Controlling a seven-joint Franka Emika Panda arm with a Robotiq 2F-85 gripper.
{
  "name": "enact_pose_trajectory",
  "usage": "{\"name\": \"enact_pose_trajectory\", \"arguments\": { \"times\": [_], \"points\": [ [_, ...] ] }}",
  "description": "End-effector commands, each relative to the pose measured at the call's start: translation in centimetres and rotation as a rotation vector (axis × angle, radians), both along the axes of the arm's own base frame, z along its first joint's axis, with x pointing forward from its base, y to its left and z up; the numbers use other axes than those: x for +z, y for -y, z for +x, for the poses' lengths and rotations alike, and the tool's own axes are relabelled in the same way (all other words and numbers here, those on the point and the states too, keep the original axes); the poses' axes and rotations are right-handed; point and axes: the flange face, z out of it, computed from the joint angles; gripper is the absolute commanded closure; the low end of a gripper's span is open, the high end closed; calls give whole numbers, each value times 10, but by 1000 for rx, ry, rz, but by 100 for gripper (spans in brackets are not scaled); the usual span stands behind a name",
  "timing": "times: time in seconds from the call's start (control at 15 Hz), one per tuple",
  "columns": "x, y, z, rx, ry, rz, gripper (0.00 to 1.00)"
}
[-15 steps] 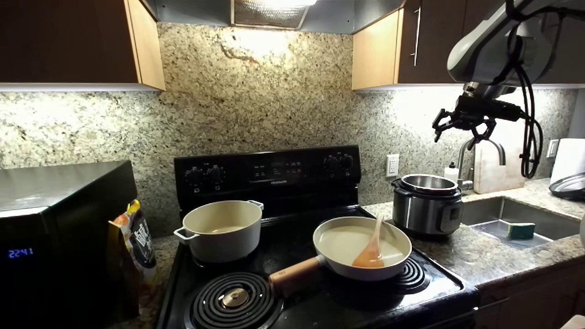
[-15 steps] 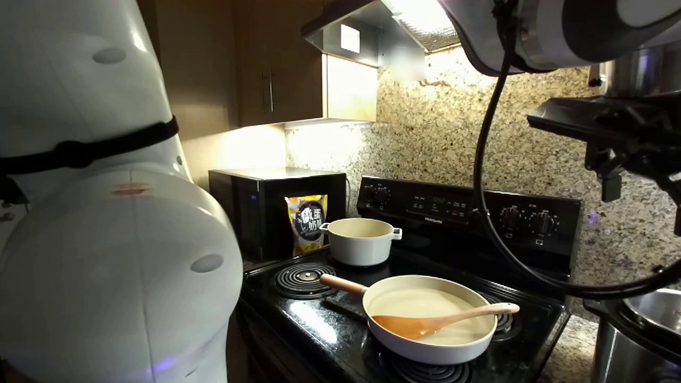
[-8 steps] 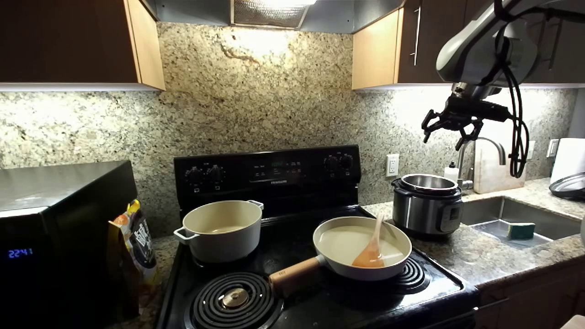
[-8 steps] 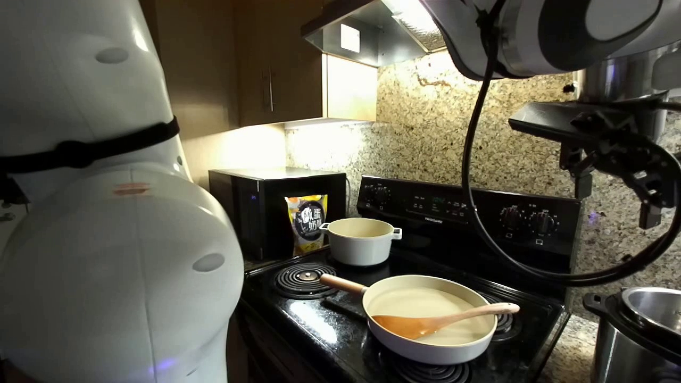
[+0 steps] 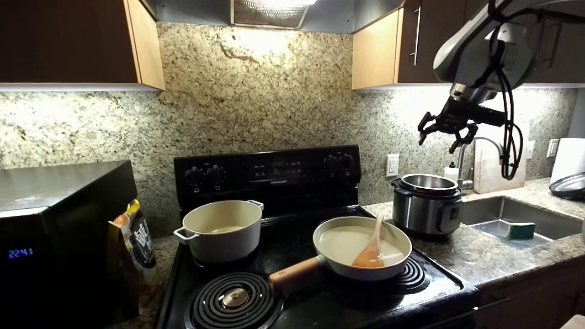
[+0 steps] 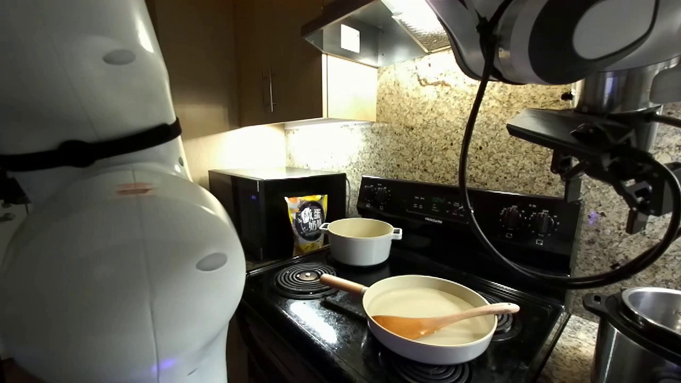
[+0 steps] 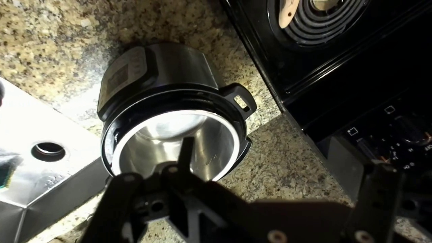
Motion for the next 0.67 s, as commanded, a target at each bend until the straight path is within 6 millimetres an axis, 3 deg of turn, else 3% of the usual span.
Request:
{"name": "enact_pose_trajectory", "arguments": {
  "times": [0.0, 0.6],
  "points": [
    [-5, 1, 3, 48, 25, 9, 0],
    [-21, 2, 8, 150, -15, 65, 0]
  ]
}}
